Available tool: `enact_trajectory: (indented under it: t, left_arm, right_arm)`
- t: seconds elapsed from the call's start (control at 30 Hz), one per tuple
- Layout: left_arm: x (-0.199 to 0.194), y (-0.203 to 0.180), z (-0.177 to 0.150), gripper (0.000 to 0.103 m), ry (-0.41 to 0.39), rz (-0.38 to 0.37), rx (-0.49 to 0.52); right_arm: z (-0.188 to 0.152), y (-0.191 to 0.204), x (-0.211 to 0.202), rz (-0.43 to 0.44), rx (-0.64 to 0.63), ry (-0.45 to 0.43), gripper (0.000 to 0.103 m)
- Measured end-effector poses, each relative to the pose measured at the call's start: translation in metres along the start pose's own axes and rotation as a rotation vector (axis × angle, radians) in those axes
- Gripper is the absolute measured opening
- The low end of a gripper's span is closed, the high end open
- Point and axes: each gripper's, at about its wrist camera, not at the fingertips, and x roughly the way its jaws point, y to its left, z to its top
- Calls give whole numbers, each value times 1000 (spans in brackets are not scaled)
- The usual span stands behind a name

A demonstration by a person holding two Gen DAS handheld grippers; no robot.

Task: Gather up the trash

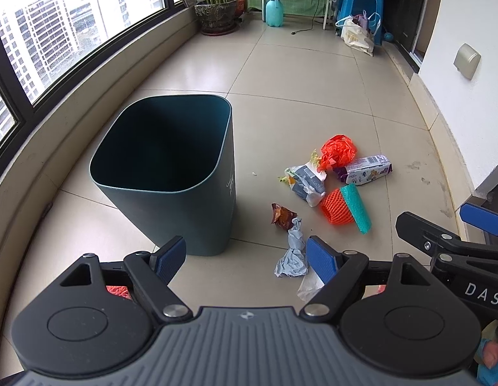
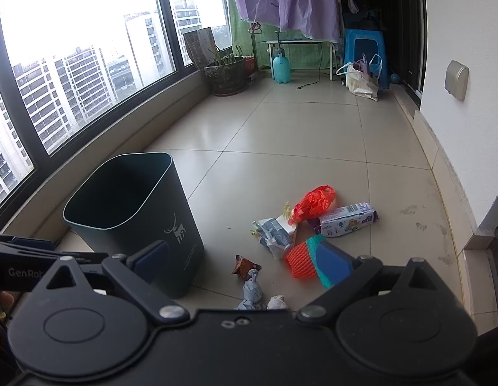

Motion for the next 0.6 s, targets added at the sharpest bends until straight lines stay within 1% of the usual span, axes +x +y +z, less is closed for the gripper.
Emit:
enact_trajectory:
  t: [0.6]
  left_arm:
    - [-2, -1, 1, 82, -8, -5, 1]
  right_arm:
    - [-2, 0, 5, -1, -1, 0, 98]
